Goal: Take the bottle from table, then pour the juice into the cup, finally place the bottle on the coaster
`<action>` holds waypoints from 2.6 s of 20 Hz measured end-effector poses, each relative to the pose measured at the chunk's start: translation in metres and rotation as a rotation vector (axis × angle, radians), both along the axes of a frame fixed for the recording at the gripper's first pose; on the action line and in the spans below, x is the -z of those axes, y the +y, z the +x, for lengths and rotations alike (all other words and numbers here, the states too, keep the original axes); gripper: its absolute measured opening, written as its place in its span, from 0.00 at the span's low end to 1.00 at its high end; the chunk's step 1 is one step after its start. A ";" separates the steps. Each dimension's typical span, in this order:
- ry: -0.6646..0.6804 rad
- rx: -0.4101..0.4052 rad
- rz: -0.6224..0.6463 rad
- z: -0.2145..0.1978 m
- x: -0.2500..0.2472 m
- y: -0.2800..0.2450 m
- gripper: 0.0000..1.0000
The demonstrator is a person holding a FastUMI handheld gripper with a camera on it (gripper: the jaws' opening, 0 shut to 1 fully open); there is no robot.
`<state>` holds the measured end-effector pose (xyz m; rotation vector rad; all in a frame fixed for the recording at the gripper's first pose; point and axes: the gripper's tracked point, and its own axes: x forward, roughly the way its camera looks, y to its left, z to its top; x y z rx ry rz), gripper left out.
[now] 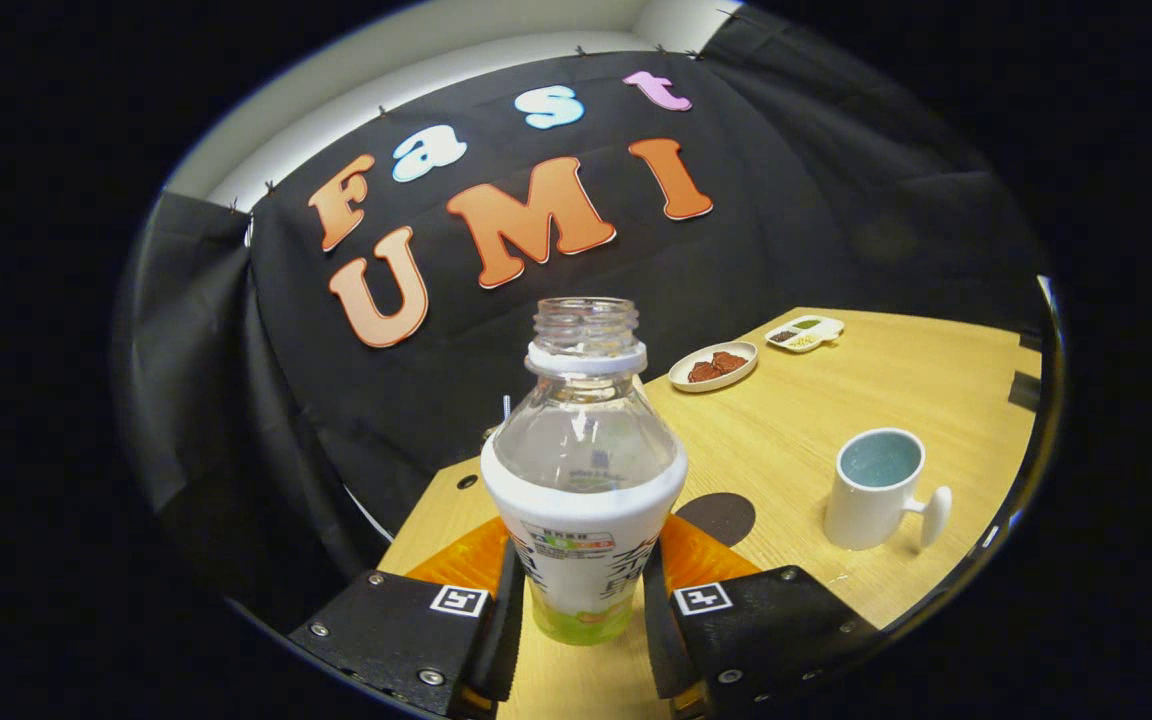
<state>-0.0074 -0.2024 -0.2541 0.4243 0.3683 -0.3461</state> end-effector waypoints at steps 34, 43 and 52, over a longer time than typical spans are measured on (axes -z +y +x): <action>-0.378 0.494 0.968 0.037 -0.001 -0.074 0.53; -0.397 0.549 1.075 0.034 0.002 -0.080 0.53; -0.413 0.580 1.127 0.032 -0.001 -0.085 0.53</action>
